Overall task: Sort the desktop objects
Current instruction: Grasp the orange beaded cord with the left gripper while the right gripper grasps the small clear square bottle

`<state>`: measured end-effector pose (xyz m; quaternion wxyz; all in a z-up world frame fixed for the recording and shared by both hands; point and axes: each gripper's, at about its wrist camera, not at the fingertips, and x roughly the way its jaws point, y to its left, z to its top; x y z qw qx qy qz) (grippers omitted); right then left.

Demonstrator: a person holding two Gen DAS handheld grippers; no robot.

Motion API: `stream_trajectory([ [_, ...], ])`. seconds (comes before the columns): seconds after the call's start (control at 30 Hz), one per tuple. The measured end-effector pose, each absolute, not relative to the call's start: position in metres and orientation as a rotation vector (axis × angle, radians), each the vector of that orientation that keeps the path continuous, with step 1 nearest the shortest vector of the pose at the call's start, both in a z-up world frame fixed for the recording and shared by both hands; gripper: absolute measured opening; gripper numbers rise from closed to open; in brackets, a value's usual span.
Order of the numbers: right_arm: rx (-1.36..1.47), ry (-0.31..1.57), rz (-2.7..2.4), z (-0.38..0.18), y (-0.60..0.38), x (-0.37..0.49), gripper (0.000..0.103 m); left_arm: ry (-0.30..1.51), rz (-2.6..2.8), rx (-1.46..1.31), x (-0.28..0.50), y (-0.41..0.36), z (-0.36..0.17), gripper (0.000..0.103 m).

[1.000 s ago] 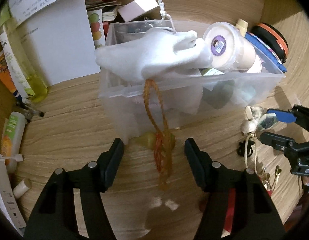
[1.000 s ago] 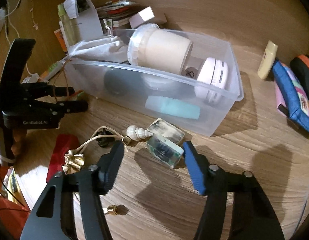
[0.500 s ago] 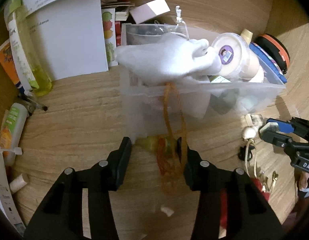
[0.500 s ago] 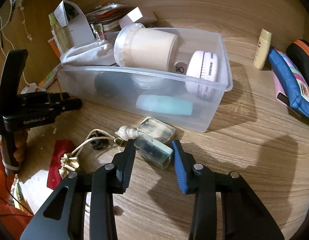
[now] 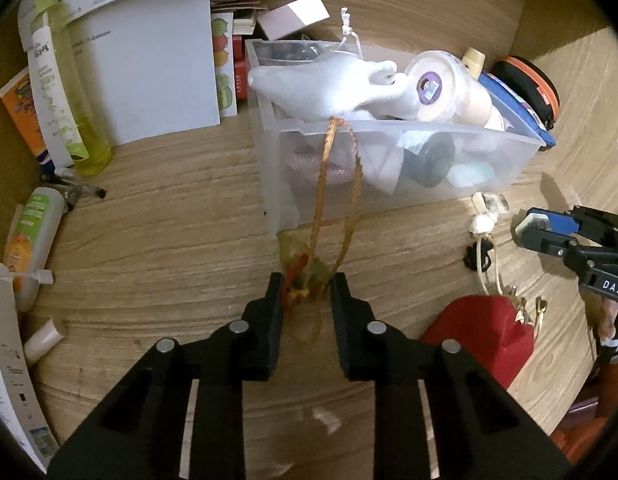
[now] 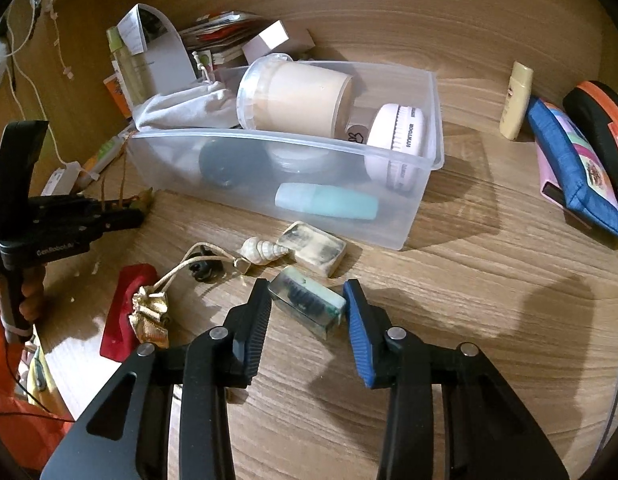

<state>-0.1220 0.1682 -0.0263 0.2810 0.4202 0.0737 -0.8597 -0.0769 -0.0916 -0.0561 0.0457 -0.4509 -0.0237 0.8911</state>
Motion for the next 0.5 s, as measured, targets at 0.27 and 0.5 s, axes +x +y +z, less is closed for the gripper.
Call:
stream_trajectory([
  [0.27,1.143,0.182,-2.297,-0.028,0.163,-0.126,0.034,0.013,2.732,-1.365,-0.101,-0.069,-0.058,0.036],
  [0.5,1.113,0.198,-2.293,-0.027,0.159,-0.121,0.033,0.047,2.749,-1.343,-0.111,-0.067,-0.058,0.025],
])
